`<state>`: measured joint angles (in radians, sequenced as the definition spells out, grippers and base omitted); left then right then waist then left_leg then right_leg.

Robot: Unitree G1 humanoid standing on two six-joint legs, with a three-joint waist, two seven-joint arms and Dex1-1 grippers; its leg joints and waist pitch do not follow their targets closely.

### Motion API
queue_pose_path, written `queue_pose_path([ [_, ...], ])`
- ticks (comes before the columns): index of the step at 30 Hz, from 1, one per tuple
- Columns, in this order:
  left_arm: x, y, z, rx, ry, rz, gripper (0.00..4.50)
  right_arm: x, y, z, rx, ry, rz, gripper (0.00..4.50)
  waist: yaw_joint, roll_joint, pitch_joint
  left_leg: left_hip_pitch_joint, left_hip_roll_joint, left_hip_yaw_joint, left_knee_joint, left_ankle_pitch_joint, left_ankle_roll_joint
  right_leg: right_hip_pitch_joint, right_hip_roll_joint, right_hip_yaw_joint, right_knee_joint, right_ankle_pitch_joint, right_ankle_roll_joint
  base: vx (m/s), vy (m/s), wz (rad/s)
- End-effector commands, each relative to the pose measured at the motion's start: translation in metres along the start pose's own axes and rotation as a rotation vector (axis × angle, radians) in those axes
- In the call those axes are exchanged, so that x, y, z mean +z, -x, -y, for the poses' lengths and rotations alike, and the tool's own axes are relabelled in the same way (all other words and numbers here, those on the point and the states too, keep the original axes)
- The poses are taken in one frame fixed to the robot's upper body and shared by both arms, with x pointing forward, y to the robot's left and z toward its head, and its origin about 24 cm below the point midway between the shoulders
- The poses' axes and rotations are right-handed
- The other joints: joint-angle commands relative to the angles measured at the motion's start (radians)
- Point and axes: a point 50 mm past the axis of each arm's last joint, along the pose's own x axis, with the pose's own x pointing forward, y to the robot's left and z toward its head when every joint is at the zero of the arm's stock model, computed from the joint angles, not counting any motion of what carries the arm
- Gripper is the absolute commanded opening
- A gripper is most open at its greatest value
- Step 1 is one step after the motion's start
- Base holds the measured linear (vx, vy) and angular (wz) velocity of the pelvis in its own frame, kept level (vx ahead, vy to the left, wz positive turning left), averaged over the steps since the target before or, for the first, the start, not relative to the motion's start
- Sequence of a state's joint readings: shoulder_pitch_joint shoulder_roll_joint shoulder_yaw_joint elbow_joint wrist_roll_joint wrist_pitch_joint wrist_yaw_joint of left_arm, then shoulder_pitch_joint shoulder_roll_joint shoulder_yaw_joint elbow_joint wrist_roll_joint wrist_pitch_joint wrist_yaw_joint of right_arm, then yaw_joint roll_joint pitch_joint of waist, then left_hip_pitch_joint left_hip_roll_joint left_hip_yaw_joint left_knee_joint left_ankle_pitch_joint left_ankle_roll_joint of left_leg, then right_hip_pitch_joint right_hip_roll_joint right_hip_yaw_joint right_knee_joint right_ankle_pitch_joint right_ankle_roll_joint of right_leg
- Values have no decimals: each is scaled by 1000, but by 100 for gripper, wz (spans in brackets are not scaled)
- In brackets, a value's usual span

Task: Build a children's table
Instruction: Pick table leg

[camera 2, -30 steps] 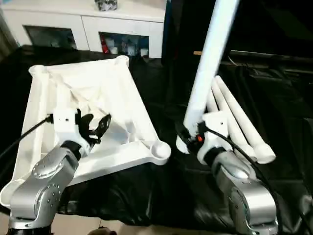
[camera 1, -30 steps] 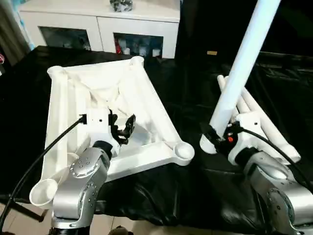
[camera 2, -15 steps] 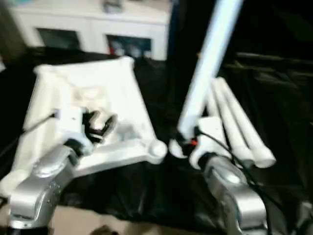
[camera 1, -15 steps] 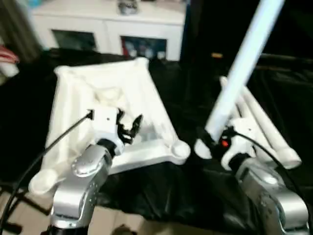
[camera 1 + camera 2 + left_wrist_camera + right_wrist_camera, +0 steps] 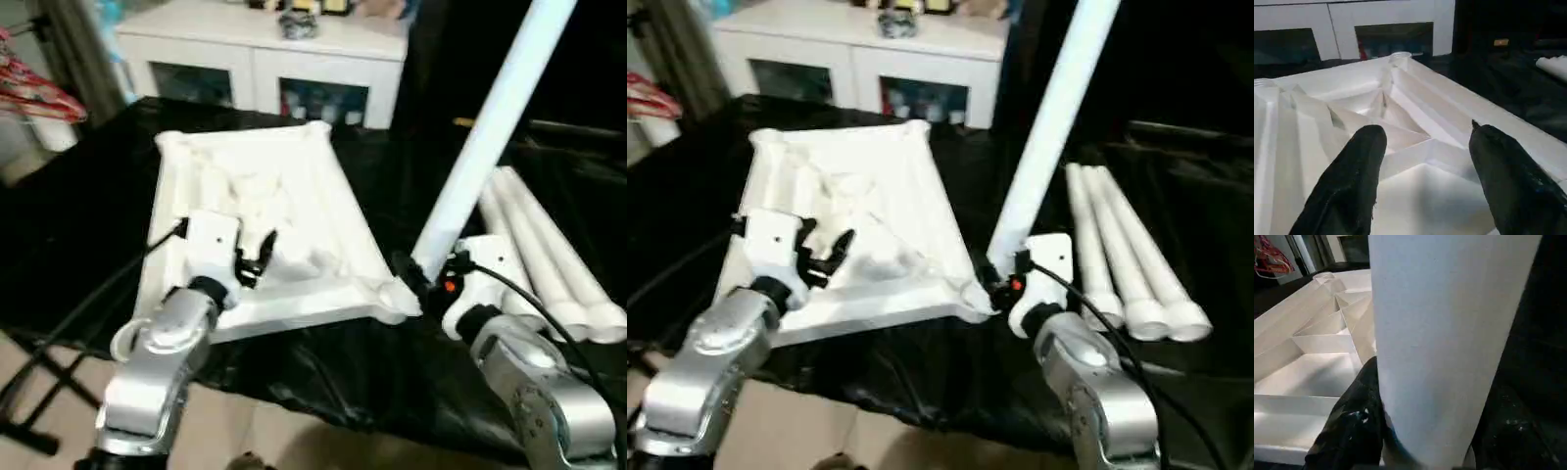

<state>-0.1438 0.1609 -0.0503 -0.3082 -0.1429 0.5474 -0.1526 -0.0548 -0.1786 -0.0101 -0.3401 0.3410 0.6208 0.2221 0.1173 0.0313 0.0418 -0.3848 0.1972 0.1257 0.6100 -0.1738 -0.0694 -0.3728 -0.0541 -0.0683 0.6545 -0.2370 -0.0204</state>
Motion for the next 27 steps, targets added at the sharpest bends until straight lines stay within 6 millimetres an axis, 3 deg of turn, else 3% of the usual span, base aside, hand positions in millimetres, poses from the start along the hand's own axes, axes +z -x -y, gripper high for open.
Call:
queue_pose_path([
  [1,-1,-3,8,-56,65,-16,315,5,0,7,-30,23,14,189,-18,23,-49,47,174,-90,-196,-536,3,-12,-31,12,18,-26,-49,-4,-111,2],
  [2,-2,-3,8,-57,60,-27,315,5,0,8,-35,22,15,189,-15,4,-45,18,83,-32,-133,-520,49,4,-70,53,-60,-41,-68,-4,-111,2],
  [3,-2,-4,8,-59,56,-24,315,5,0,8,-37,22,15,189,28,-28,-45,-5,-26,17,-32,-322,24,9,-158,88,-160,-392,33,-42,-121,-4],
  [4,-1,-5,8,-49,18,-20,315,5,1,9,-50,13,13,189,42,-46,-55,-9,-15,10,2,-208,38,22,-195,127,-175,-554,105,-50,-98,-19],
  [5,1,-7,7,-39,-14,-12,315,5,2,9,-56,11,10,189,58,-60,-70,-67,-18,-14,43,-93,84,56,-221,167,-156,-646,212,-50,-98,-19],
  [6,1,-7,7,-39,-14,-12,315,5,2,9,-56,11,10,189,60,-56,-58,-79,-16,-30,45,-76,99,39,-221,166,-152,-572,199,-18,-62,-16],
  [7,2,-8,9,-55,-21,2,315,4,3,10,-59,9,11,189,58,-33,-62,-28,-15,-8,38,-93,54,7,-153,218,-167,-593,177,-10,-2,-23],
  [8,3,-9,9,-60,-20,5,315,5,4,10,-61,11,12,189,64,-38,-56,-15,-20,2,-10,-120,5,20,-76,211,-142,-499,91,-10,-2,-23],
  [9,1,-10,10,-69,23,-22,315,5,4,10,-64,13,14,189,53,-19,-52,31,0,24,-36,-166,-66,-43,14,176,-124,-364,65,-14,41,-35],
  [10,1,-10,10,-69,23,-22,315,5,4,10,-64,13,14,189,48,-9,-67,67,10,29,-36,-191,-105,-62,34,164,-110,-294,60,-62,62,-37],
  [11,-1,-11,10,-76,55,-43,315,5,4,11,-66,16,16,189,26,-3,-61,88,9,40,-37,-300,-151,-85,67,144,-114,-286,53,-62,62,-37],
  [12,-1,-12,8,-68,73,-46,315,5,4,11,-69,22,17,189,29,-3,-54,36,-2,6,-66,-339,-107,-35,22,123,-86,-206,19,-37,75,-41],
  [13,0,-13,8,-66,66,-38,315,6,5,11,-70,23,19,189,22,10,-63,19,1,8,-76,-290,-74,-20,-3,133,-88,-136,-2,3,88,-13],
  [14,2,-14,6,-50,26,-24,315,6,5,12,-72,26,18,189,16,-3,-64,24,-7,23,-58,-285,-10,-27,-28,140,-104,-118,-33,3,88,-13],
  [15,3,-14,5,-42,15,-20,315,6,5,12,-72,27,16,189,13,-5,-64,6,-6,20,-60,-249,22,-3,-50,147,-111,-135,-63,-15,82,6],
  [16,2,-14,5,-35,35,-24,315,6,4,11,-70,29,15,189,9,-7,-63,2,-4,20,-61,-234,31,0,-54,145,-112,-137,-74,-15,66,2],
  [17,1,-14,5,-33,61,-27,315,5,4,11,-67,32,13,189,3,-11,-63,7,0,22,-60,-222,51,-6,-57,140,-116,-153,-88,-15,66,2],
  [19,2,-14,6,-41,62,-21,315,6,4,10,-62,38,12,189,-4,-9,-61,9,3,20,-62,-210,67,-7,-57,135,-118,-147,-107,-1,25,4],
  [20,2,-14,7,-47,61,-18,315,7,3,10,-54,44,14,189,-8,-6,-60,16,12,12,-72,-222,37,-12,-39,118,-114,-149,-95,0,0,0],
  [23,3,-13,10,-69,58,-17,315,9,2,10,-36,55,15,189,-13,-17,-55,18,7,16,-76,-281,-4,-14,-44,115,-118,-185,-62,0,0,0],
  [24,3,-13,10,-72,56,-16,315,9,2,10,-32,56,15,189,-13,-17,-54,20,6,16,-76,-291,-10,-16,-46,116,-121,-198,-54,0,0,0],
  [25,1,-11,13,-104,33,-15,315,12,0,11,2,60,16,189,-14,-26,-53,18,6,18,-76,-289,-8,-14,-47,117,-122,-201,-50,0,0,0],
  [26,0,-9,17,-173,45,-22,315,13,-1,12,21,55,14,189,-11,-28,-54,14,6,15,-77,-267,-4,-9,-53,117,-117,-196,-47,0,0,0],
  [27,-2,-8,21,-241,51,-31,343,15,-2,13,38,49,14,189,-11,-26,-52,15,6,17,-76,-261,-5,-14,-51,118,-118,-193,-43,0,0,0],
])
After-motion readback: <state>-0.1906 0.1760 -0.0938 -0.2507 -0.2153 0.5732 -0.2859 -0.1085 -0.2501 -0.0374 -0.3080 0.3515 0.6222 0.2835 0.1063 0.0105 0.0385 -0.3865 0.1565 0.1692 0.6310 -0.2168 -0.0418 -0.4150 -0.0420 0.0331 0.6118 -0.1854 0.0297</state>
